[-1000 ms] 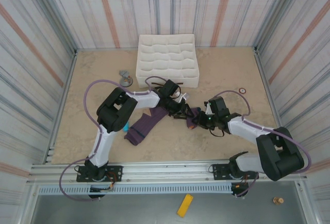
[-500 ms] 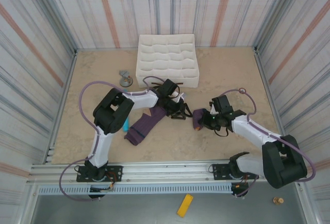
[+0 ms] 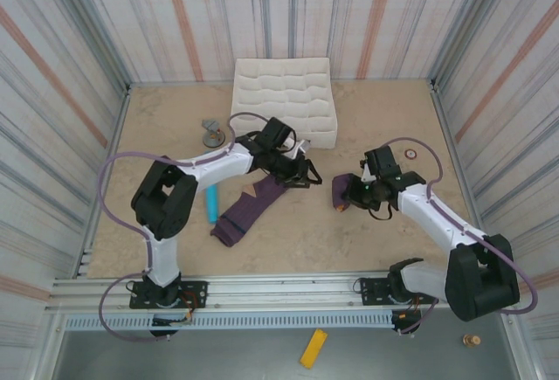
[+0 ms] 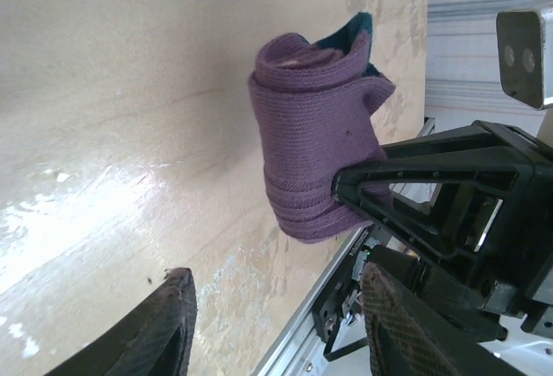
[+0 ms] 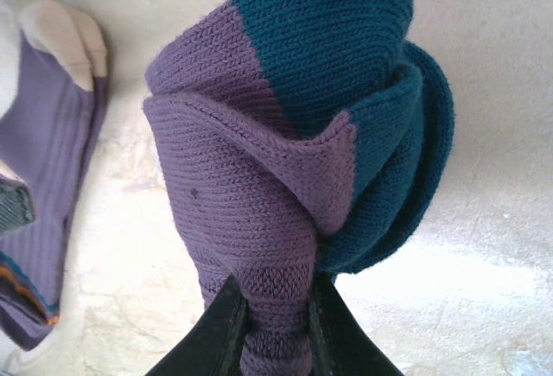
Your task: Roll the socks
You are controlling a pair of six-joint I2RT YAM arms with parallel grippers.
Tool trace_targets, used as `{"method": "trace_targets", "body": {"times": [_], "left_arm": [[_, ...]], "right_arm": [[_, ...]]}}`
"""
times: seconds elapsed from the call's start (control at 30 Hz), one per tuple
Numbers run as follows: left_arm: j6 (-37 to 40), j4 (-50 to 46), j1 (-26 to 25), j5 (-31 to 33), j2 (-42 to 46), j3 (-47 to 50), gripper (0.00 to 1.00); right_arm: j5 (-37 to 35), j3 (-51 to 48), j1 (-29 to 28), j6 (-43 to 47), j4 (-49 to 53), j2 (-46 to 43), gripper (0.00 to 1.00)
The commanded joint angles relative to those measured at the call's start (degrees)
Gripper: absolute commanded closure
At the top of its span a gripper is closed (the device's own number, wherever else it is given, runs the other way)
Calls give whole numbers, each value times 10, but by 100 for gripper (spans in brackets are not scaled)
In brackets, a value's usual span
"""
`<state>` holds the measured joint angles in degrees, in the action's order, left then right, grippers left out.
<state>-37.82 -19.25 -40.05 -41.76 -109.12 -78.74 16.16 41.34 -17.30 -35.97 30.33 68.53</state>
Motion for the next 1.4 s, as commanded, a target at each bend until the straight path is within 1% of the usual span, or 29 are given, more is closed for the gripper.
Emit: {"method": "trace_targets", "body": {"times": [0.0,0.17,0.33,0.47,0.57,0.67,0.77,0.87,1.07,1.23,1.37], "left_arm": [[28,-62,24,23,47,-21,46],[63,-135,77,38,75,-42,44],[117,-221,133,88,83,-87,41],[164,-303,178,164,69,-155,38],[190,-336,207,232,49,-202,37],[214,-358,229,280,14,-247,38],[221,-363,242,296,-24,-282,38],[236,-368,243,329,-67,-320,39],[248,-389,243,386,-149,-393,42],[252,-409,243,391,-178,-437,48],[252,-409,243,384,-177,-417,53]], "right_arm": [[-13,42,3,29,38,-3,100],[-21,110,3,50,64,18,100],[-22,181,3,78,76,53,100],[-19,242,-1,102,88,86,100],[-15,281,-5,124,90,104,100],[-5,316,-8,143,96,122,100],[-1,341,-10,149,98,136,100],[5,357,-10,154,102,147,100],[9,359,-11,159,108,151,100],[9,350,-10,159,106,150,100],[10,348,-11,158,98,152,100]]}}
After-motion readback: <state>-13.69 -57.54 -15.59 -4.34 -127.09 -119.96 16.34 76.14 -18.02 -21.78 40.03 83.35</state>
